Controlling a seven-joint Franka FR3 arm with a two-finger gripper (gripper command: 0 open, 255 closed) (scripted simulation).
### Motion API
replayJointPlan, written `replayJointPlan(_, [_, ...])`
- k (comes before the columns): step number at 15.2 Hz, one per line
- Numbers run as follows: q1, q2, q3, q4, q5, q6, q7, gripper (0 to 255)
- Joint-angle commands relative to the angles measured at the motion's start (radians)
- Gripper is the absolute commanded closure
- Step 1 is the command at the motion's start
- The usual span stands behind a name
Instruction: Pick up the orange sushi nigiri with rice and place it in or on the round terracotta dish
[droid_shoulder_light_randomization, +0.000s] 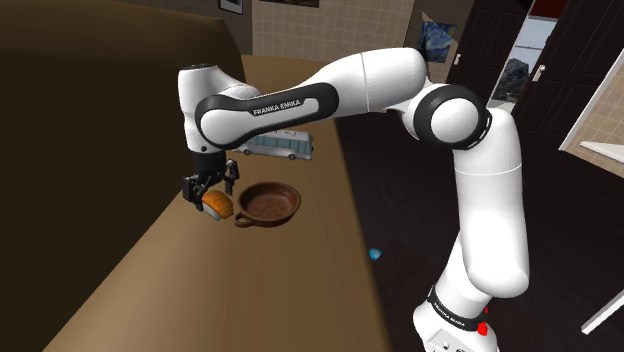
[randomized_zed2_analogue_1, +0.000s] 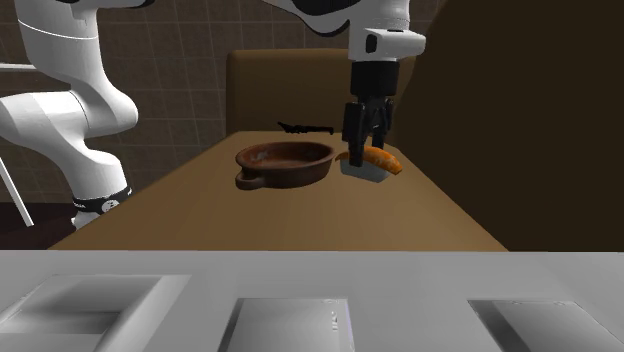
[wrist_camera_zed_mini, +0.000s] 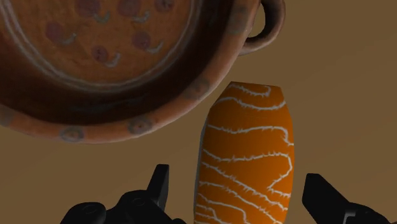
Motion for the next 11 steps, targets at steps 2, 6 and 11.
replayJointPlan(2, [0.0,0.009,-0.002,-0.021,-0.004,0.03,0.003,0])
replayJointPlan(6, [0.0,0.009,-0.002,-0.021,-0.004,0.03,0.003,0])
replayJointPlan(11, [0.0,0.009,-0.002,-0.021,-0.004,0.03,0.003,255])
